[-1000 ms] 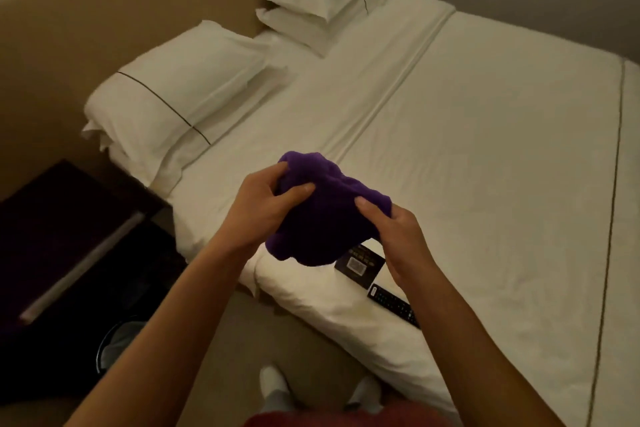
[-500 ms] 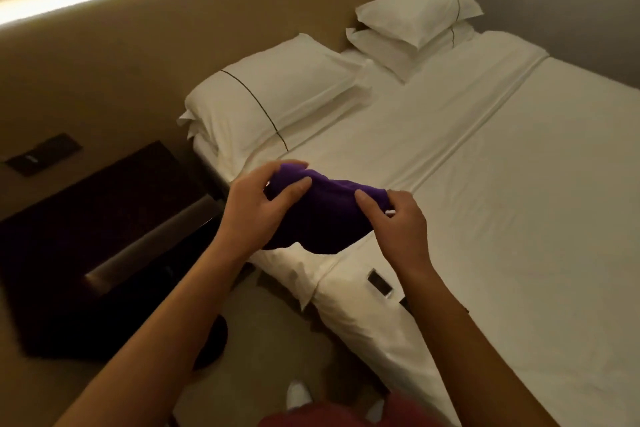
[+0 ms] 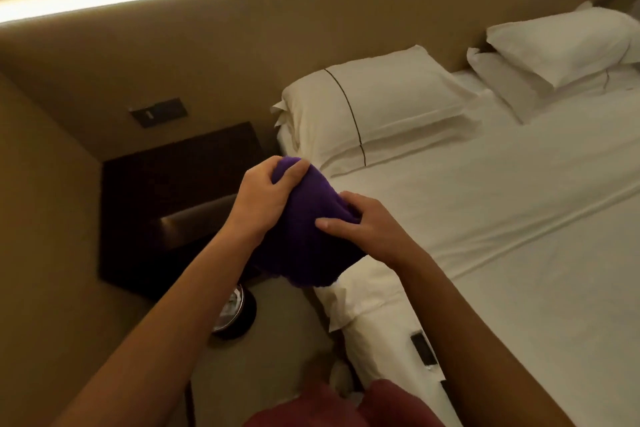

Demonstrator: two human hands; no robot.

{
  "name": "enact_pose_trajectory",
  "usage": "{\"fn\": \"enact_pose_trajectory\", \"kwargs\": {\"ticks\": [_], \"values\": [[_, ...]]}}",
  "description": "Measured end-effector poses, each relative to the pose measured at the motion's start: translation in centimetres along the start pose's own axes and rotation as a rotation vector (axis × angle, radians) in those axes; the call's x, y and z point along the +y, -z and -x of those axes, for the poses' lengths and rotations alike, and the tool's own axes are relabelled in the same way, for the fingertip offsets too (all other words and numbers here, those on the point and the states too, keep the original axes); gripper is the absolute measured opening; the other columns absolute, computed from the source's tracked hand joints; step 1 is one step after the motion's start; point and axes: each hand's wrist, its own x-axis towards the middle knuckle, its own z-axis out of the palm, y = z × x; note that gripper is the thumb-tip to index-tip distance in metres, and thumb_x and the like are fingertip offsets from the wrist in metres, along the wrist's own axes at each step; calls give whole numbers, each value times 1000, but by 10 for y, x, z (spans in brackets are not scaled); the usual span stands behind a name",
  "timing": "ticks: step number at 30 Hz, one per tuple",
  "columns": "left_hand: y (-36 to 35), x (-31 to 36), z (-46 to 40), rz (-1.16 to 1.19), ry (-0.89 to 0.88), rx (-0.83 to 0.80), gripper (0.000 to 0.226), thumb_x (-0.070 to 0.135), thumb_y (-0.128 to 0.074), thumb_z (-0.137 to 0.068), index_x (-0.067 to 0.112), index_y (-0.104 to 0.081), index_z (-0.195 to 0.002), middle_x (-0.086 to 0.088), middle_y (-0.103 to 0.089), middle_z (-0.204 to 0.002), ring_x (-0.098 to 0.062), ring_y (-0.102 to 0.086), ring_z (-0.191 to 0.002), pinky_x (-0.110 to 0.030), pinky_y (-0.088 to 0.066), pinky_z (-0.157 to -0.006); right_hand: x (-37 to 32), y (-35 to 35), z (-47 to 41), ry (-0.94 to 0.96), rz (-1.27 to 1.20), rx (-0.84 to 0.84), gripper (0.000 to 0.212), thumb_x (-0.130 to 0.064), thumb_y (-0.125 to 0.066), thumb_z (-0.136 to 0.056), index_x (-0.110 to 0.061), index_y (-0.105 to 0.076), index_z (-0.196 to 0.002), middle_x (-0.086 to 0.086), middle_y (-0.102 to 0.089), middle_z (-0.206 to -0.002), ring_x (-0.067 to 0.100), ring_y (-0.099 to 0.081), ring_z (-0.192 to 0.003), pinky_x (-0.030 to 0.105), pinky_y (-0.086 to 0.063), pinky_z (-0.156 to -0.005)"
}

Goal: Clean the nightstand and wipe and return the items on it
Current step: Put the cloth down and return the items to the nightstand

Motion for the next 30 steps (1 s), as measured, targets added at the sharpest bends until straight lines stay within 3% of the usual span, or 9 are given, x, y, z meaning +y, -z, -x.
{"fn": "enact_pose_trajectory", "kwargs": {"ticks": [4,7,9,13,16,19,22,24,30], "values": [[15,-21,-23,-86,201,62,46,61,-69,-85,29,-56,-115,10,-62,-108,-9,-63,-100,-22,-51,-76,-7,-3,-42,-6,-160,-136,27,-44,-76,-88,-38,-69,-113,-7,-75,-110,13,-73,-103,32,-63,-86],[22,-34,-27,-200,182,194,69,61,-69,-85,24,-45,-138,8,-59,-112,-5,-59,-101,-22,-48,-82,-8,-11,-72,-14,-190,-153,24,-46,-75,-86,-48,-66,-108,-15,-73,-108,8,-72,-102,31,-63,-86],[30,-42,-24,-222,168,251,68,64,-67,-85,23,-50,-137,7,-62,-117,-5,-60,-105,-25,-52,-88,-6,-14,-91,-30,-215,-149,26,-47,-75,-85,-45,-66,-110,-13,-73,-108,11,-72,-101,34,-63,-87],[47,-63,-16,-183,197,123,72,77,-60,-81,29,-59,-135,13,-64,-122,-2,-62,-112,-29,-54,-94,-3,-23,-124,-121,-283,-211,19,-39,-72,-90,-43,-70,-109,-8,-75,-107,15,-74,-99,29,-62,-81],[54,-81,-23,-67,261,-18,89,86,-58,-73,35,-50,-145,30,-58,-116,16,-61,-103,-10,-53,-81,-1,-37,-152,-199,-289,-264,18,-32,-68,-95,-48,-73,-103,-10,-76,-105,12,-75,-97,24,-60,-76],[65,-103,-43,235,405,-13,98,84,-66,-68,33,-45,-149,16,-62,-130,11,-64,-107,-8,-53,-77,2,-55,-183,-276,-340,-306,20,-30,-68,-92,-40,-77,-107,-3,-78,-108,18,-75,-101,33,-61,-84],[85,-130,-66,366,488,-116,73,71,-75,-72,34,-61,-134,4,-71,-126,-7,-71,-109,-19,-58,-77,7,-74,-218,-359,-415,-269,31,-29,-69,-89,-21,-75,-118,10,-76,-117,29,-72,-111,45,-57,-99],[98,-148,-81,372,508,-180,47,61,-79,-78,35,-72,-117,1,-75,-119,-17,-73,-108,-25,-60,-79,6,-87,-242,-397,-426,-229,25,-27,-69,-90,-18,-78,-111,12,-77,-115,27,-74,-107,41,-58,-93],[136,-195,-136,567,609,-50,53,37,-84,-78,18,-65,-123,-5,-76,-115,-25,-73,-108,-33,-61,-81,11,-119,-307,-439,-465,34,37,-51,-70,-86,-27,-73,-114,2,-76,-118,25,-70,-115,45,-55,-100]]}}
